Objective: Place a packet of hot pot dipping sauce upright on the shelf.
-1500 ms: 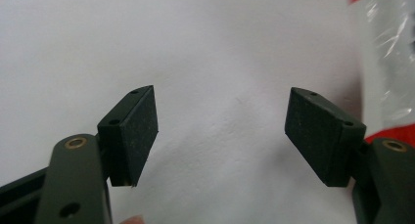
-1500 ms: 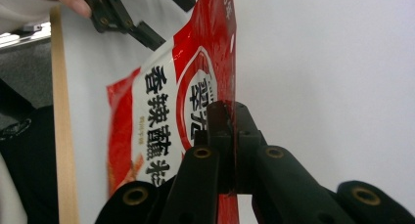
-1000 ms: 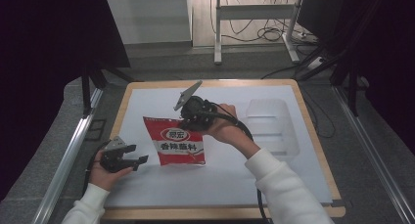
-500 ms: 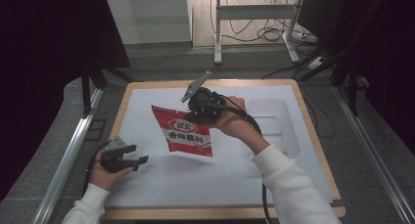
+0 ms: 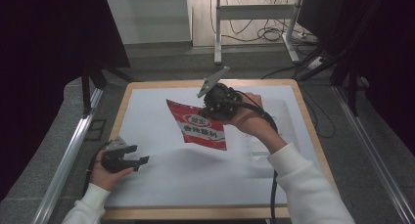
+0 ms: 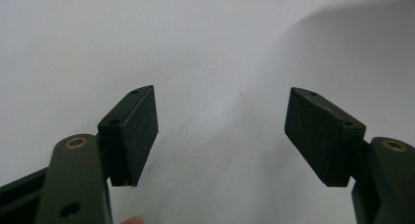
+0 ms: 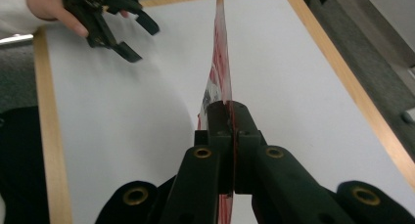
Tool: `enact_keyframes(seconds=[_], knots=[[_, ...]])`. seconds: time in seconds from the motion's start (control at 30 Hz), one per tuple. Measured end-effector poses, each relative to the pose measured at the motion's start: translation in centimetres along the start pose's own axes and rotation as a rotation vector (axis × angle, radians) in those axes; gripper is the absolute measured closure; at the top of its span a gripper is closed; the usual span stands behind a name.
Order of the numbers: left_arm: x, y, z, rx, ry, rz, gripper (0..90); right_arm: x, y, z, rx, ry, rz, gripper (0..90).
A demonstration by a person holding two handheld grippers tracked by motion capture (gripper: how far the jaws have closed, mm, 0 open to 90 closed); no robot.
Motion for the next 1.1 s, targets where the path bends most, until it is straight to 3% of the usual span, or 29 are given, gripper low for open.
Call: enact_keyframes(seconds=[0.2,0.5,1.1], knots=[[0.0,0.0,0.0,0.002,-0.005,0.0,27.8,1.6,-1.4,1.2,0.025,0.041,0.012,89.3],[0.0,0.1,0.1,0.001,-0.007,-0.003,27.8,3.2,-3.1,2.3,0.051,0.047,0.006,89.3],[0.0,0.3,0.0,-0.001,0.0,-0.011,27.8,6.3,-5.9,5.9,0.108,0.13,0.021,89.2]])
Point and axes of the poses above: each handheld gripper's, and its own axes: y roughly forward along the jaws, x roughly out of its underside, z roughly to its right, the point moved 5 cm from there along y, roughly forward along the jaws, and after that the axes turned 11 degrees about -z, right-handed, at the moved point
